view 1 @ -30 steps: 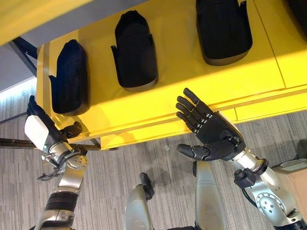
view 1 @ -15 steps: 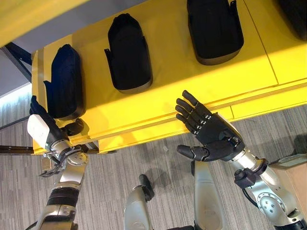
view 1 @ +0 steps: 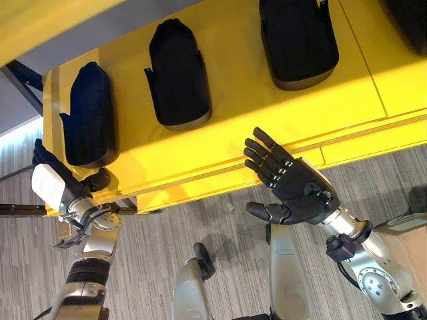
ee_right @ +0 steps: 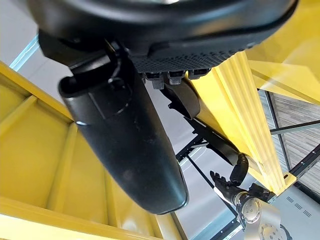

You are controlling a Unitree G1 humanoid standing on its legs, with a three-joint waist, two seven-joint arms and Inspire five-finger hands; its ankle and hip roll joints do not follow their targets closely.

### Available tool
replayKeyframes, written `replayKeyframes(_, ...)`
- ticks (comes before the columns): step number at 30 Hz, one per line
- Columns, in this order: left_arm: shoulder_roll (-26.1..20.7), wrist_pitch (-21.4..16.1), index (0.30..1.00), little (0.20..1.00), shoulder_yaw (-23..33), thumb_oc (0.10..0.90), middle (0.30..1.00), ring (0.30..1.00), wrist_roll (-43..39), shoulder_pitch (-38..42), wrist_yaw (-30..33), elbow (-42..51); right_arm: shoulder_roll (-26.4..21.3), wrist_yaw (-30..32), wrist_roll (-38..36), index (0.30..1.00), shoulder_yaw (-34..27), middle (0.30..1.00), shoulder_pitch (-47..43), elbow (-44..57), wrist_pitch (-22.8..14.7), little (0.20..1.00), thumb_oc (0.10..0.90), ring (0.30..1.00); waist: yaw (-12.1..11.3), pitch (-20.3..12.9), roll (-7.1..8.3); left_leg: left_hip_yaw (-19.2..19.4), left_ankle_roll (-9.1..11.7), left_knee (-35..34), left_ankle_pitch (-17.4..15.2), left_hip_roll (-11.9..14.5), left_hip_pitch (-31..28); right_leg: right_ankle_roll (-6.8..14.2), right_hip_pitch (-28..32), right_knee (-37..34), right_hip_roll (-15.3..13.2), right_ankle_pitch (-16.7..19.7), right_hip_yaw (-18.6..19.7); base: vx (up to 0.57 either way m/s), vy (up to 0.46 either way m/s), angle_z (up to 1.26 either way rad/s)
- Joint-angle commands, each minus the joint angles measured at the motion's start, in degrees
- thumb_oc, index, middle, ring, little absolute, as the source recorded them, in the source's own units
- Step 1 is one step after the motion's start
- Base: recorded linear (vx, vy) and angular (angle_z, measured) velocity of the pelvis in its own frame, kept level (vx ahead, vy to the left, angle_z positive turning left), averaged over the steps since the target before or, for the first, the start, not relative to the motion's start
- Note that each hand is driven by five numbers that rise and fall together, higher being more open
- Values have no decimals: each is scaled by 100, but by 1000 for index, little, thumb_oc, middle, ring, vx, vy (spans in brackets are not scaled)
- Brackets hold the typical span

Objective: Move parts from the plastic box to the shelf.

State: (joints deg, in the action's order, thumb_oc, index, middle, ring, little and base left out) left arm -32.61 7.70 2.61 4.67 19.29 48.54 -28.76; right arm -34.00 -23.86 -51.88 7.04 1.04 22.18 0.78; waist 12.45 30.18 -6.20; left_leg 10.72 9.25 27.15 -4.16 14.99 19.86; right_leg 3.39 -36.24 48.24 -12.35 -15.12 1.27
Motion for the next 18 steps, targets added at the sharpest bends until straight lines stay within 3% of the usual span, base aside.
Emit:
replayKeyframes(1,-964,22,1000,1000,601,900,1000,1000,-15,-47,574,-186,482,-337,-182,1000,-10,1000,-576,546,-346,1000,900,1000,131,-320,364,319,-614,665,-209,-336,190,-362,528,-186,277,-396,-242,0,0,0)
replayKeyframes(18,-1114,-135,1000,1000,700,900,1000,1000,-197,152,594,-375,376,-287,-193,1000,8,1000,-588,568,-262,1000,900,1000,196,-368,327,342,-608,641,-200,-336,118,-391,540,-144,260,-442,-205,0,0,0)
